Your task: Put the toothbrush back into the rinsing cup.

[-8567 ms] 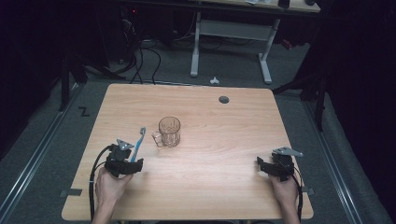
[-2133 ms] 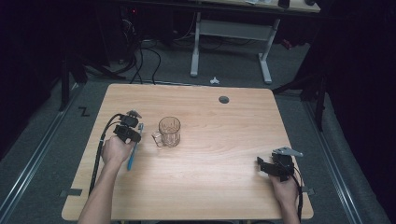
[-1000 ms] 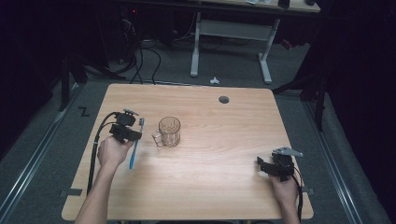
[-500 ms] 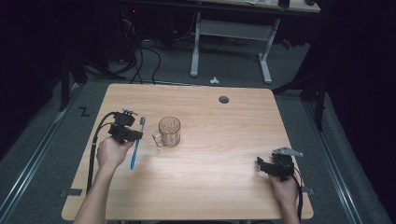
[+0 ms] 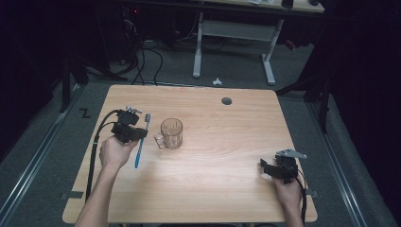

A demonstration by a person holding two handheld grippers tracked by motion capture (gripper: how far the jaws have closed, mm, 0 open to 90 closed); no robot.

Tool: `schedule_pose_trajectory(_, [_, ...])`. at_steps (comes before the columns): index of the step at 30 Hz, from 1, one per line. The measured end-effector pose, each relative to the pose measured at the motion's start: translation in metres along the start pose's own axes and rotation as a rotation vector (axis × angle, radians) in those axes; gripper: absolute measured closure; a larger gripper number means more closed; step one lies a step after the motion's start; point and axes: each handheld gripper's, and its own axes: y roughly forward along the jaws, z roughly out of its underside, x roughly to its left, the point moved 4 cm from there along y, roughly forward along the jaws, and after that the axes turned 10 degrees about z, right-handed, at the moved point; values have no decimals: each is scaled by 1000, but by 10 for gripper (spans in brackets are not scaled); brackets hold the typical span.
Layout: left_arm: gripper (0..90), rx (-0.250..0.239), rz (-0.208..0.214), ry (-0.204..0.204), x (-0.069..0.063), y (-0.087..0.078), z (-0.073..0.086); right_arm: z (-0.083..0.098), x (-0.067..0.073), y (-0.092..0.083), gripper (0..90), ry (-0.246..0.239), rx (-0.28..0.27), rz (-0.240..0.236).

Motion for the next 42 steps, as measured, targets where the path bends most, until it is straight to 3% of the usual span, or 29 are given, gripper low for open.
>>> schedule_pose_trajectory(12, [799, -52, 6, 32, -9, -9, -7, 0, 0, 0, 305, 1, 0, 0])
schedule_pose_trajectory(32, [800, -84, 4, 81, -19, -9, -19, 0, 0, 0, 305, 0, 0, 0])
schedule_pose_trajectory(36, [800, -106, 25, 72, -20, -9, -22, 0, 0, 0, 305, -1, -1, 0])
schedule_pose_trajectory(42, [801, -119, 25, 81, -23, -8, -26, 0, 0, 0, 305, -1, 0, 1])
